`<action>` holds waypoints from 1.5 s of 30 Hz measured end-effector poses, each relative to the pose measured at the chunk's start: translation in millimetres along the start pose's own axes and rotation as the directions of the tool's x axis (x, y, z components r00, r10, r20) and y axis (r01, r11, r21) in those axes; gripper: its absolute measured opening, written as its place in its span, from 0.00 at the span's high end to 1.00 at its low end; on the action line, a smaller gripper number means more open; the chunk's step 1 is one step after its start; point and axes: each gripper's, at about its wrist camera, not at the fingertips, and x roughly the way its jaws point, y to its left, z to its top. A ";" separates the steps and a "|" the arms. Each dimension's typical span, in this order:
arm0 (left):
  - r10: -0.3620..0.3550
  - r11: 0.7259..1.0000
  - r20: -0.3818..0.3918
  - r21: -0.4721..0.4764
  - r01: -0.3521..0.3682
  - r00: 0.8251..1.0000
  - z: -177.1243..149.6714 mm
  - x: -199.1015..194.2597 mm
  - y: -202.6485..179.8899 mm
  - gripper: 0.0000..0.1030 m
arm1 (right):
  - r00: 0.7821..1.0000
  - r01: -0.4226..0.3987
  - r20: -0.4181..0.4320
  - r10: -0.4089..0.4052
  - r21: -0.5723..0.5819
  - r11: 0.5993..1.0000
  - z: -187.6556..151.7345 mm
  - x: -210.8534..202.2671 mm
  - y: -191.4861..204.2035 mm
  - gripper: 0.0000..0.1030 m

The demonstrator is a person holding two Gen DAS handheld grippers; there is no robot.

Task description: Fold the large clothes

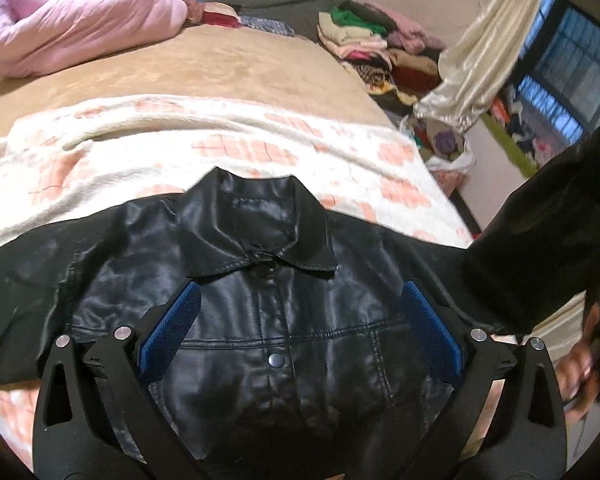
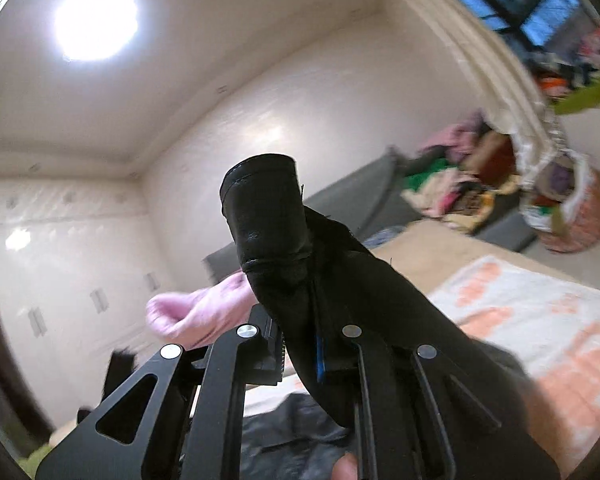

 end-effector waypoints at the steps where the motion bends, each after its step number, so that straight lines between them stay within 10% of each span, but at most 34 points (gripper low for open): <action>1: -0.008 1.000 0.008 -0.011 0.008 1.000 2.0 -5.0 3.8 0.09 | 0.999 -0.037 -0.012 0.037 -0.014 0.999 -3.7 3.9 12.6 0.91; 17: -0.076 0.962 0.170 -0.248 0.117 0.983 -12.7 -93.4 99.8 0.09 | 0.903 -0.275 -0.382 0.198 -0.159 0.948 -105.8 65.5 152.4 0.91; 29: -0.105 0.922 0.136 -0.357 0.147 0.985 -67.1 -97.0 144.6 0.09 | 0.741 -0.311 -0.669 0.064 -0.258 0.915 -199.2 88.7 176.3 0.88; 35: -0.108 0.896 0.093 -0.422 0.138 0.990 -92.8 -87.7 162.8 0.09 | 0.641 -0.354 -0.767 0.023 -0.269 0.896 -231.6 98.6 174.8 0.63; 39: -0.104 0.893 0.069 -0.432 0.124 0.992 -101.2 -85.7 167.5 0.09 | 0.565 -0.411 -0.825 0.027 -0.252 0.876 -238.3 100.4 176.9 0.21; 40: -0.103 0.890 0.057 -0.441 0.117 0.993 -103.6 -84.5 168.6 0.09 | 0.559 -0.427 -0.828 0.037 -0.249 0.869 -236.7 98.6 178.3 0.06; 45: -0.123 0.883 -0.004 -0.456 0.107 0.992 -116.0 -68.2 166.5 0.09 | 0.583 -0.457 -0.810 0.061 -0.265 0.849 -215.8 87.1 177.7 0.05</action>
